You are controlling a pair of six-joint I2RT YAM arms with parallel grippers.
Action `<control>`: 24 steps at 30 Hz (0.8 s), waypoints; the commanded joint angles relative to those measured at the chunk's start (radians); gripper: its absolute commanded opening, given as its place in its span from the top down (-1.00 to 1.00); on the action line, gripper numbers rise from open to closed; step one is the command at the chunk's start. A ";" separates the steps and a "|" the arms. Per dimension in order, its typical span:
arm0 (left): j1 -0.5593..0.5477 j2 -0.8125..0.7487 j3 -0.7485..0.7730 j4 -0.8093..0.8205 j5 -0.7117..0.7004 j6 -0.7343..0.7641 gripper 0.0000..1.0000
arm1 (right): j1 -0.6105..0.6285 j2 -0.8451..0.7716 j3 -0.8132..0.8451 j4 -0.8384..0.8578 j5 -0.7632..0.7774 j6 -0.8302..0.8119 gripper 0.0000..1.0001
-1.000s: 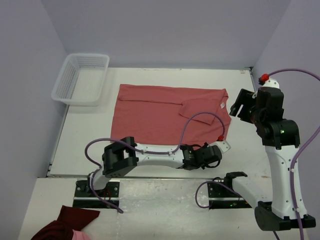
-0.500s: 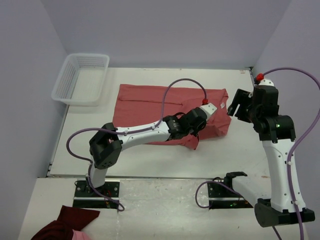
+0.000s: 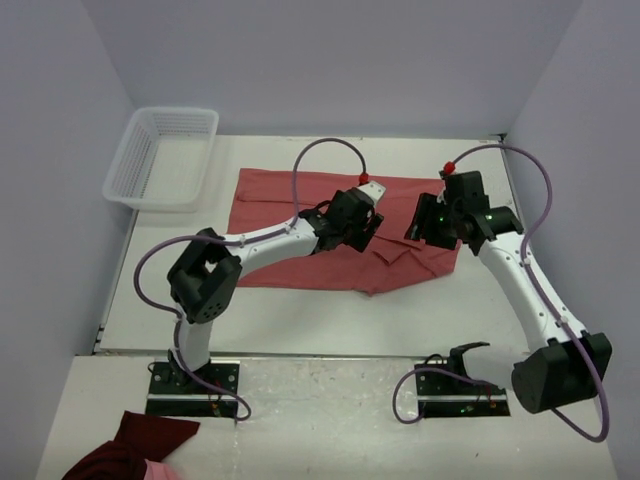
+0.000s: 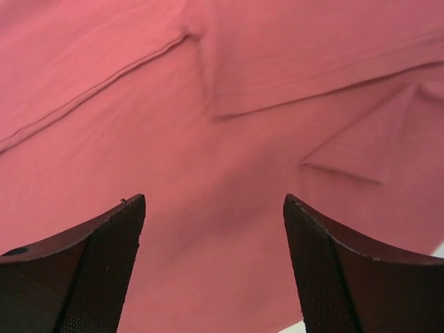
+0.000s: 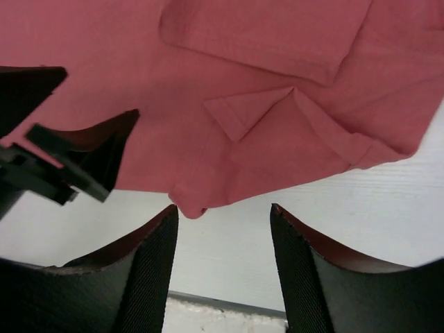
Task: Fold and stack the t-shirts
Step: Grap the side of the flattened tshirt closest away from the robot with both arms
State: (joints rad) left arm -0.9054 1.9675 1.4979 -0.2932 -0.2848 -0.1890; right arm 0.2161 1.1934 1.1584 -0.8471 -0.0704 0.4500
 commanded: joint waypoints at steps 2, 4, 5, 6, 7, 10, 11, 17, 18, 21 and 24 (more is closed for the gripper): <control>0.002 -0.197 -0.062 0.017 -0.077 -0.032 -0.61 | 0.005 0.043 -0.075 0.149 -0.095 0.052 0.00; 0.002 -0.264 -0.109 0.008 -0.118 -0.052 -0.50 | 0.005 0.092 -0.123 0.196 -0.133 0.055 0.39; 0.002 -0.288 -0.128 0.005 -0.131 -0.070 -0.45 | 0.005 0.106 -0.141 0.219 -0.141 0.061 0.51; 0.003 -0.329 -0.164 0.005 -0.140 -0.078 -0.43 | 0.005 0.124 -0.163 0.249 -0.147 0.061 0.56; 0.006 -0.343 -0.177 0.000 -0.140 -0.089 -0.43 | 0.005 0.170 -0.166 0.253 -0.147 0.061 0.54; 0.011 -0.395 -0.231 -0.020 -0.132 -0.130 -0.39 | 0.005 0.239 -0.169 0.282 -0.157 0.053 0.29; 0.013 -0.407 -0.249 -0.006 -0.136 -0.142 -0.38 | 0.003 0.256 -0.167 0.286 -0.161 0.049 0.25; 0.026 -0.469 -0.370 0.014 -0.125 -0.161 -0.36 | 0.003 0.363 -0.132 0.281 -0.128 0.015 0.09; 0.026 -0.478 -0.378 0.019 -0.119 -0.162 -0.36 | 0.003 0.371 -0.129 0.283 -0.129 0.015 0.09; 0.031 -0.486 -0.392 0.020 -0.111 -0.164 -0.35 | 0.006 0.388 -0.128 0.296 -0.141 0.021 0.09; 0.031 -0.495 -0.396 0.020 -0.106 -0.164 -0.35 | 0.006 0.400 -0.124 0.298 -0.141 0.019 0.08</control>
State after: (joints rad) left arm -0.8818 1.5253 1.1007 -0.3084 -0.3927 -0.3313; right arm 0.2199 1.5848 0.9947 -0.5846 -0.2016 0.4839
